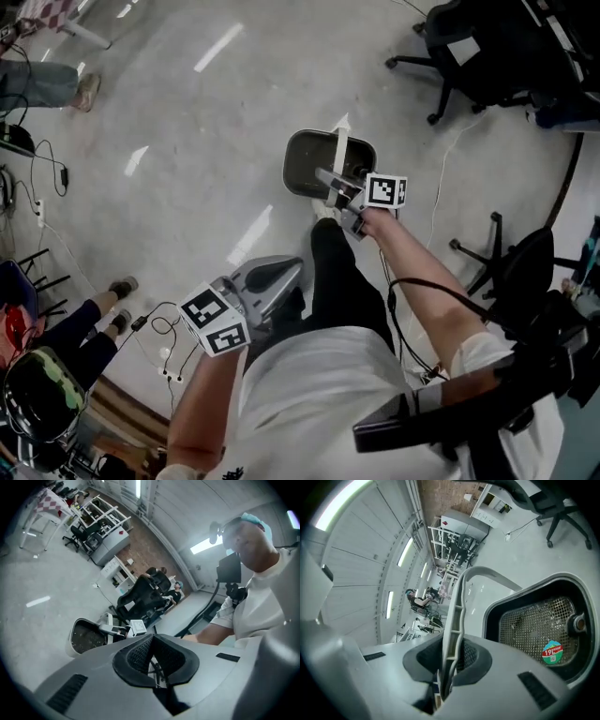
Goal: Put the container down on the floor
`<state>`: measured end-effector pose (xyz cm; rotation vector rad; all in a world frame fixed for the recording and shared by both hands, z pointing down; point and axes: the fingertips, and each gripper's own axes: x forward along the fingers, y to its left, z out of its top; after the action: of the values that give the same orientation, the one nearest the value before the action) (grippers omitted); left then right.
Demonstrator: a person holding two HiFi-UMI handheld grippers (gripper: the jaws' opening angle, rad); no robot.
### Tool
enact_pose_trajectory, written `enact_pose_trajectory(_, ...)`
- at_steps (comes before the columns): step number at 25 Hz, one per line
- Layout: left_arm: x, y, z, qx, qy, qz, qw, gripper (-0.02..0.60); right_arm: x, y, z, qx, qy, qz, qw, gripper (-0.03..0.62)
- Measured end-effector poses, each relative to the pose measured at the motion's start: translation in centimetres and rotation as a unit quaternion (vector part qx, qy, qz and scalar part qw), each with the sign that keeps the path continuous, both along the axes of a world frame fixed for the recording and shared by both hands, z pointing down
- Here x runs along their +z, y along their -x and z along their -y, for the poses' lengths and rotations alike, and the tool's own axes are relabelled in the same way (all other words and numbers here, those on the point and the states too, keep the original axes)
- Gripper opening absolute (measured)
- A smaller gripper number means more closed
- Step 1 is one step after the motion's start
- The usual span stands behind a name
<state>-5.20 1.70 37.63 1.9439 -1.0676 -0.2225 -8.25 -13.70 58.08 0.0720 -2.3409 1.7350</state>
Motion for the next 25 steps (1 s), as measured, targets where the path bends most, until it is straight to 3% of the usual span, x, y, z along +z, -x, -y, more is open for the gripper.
enact_pose_trajectory(4, 3.1, 2.2, 6.1, -0.046, 0.004, -0.011, 0.9988, 0.009, 5.9, 3.1, 4.0, -0.054, -0.011, -0.023, 0.998, 0.029)
enact_pose_trajectory(11, 11.1, 4.6, 16.2, -0.077, -0.001, -0.034, 0.9965, 0.009, 16.2, 6.3, 9.9, -0.106, 0.003, -0.028, 0.994, 0.029)
enact_pose_trajectory(18, 17.9, 7.1, 22.5, -0.075, 0.004, -0.033, 0.9966, 0.009, 25.5, 7.6, 14.7, -0.104, 0.004, -0.037, 0.994, 0.028)
enact_pose_trajectory(25, 23.6, 7.6, 24.1, -0.076, 0.023, -0.042, 0.9959, 0.009, 32.1, 7.4, 17.4, -0.098, 0.011, -0.04, 0.994, 0.029)
